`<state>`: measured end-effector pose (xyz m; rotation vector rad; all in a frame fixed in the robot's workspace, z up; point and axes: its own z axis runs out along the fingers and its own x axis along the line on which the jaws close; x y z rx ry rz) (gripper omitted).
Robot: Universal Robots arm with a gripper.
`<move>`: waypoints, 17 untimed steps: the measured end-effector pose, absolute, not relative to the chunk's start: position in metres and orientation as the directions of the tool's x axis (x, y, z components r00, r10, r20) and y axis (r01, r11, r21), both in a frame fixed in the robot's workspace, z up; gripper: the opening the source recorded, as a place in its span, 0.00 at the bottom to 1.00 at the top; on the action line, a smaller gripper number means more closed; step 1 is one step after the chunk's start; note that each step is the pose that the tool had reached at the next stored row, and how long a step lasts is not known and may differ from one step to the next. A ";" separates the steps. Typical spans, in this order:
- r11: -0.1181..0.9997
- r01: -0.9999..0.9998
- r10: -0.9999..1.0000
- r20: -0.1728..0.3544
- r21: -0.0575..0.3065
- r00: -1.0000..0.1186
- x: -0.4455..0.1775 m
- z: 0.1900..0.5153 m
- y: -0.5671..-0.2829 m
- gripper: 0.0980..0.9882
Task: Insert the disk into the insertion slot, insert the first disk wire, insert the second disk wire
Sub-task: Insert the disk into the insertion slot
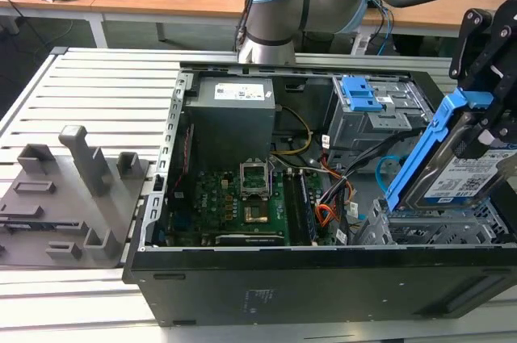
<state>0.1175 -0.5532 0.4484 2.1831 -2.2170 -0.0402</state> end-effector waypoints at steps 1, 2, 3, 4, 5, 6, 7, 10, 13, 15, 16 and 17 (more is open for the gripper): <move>0.016 -0.999 -1.000 0.003 0.039 -0.016 0.117 0.446 -0.553 0.30; 0.016 -0.999 -1.000 0.003 0.039 -0.016 0.117 0.445 -0.553 0.30; 0.016 -0.999 -1.000 0.003 0.039 -0.015 0.117 0.444 -0.553 0.30; 0.016 -0.999 -1.000 0.003 0.040 -0.016 0.118 0.443 -0.553 0.30; 0.016 -0.999 -1.000 0.003 0.040 -0.016 0.118 0.441 -0.553 0.30; 0.016 -0.999 -1.000 0.003 0.040 -0.016 0.118 0.439 -0.553 0.30; 0.016 -0.999 -1.000 0.003 0.040 -0.015 0.118 0.438 -0.553 0.30; 0.016 -0.999 -1.000 0.003 0.040 -0.015 0.119 0.436 -0.552 0.30; 0.016 -0.999 -1.000 0.003 0.040 -0.015 0.119 0.433 -0.551 0.30; 0.016 -0.999 -1.000 0.003 0.040 -0.016 0.119 0.429 -0.551 0.30; 0.016 -0.999 -1.000 0.003 0.040 -0.016 0.119 0.428 -0.551 0.30; 0.016 -0.999 -1.000 0.003 0.040 -0.016 0.119 0.427 -0.551 0.30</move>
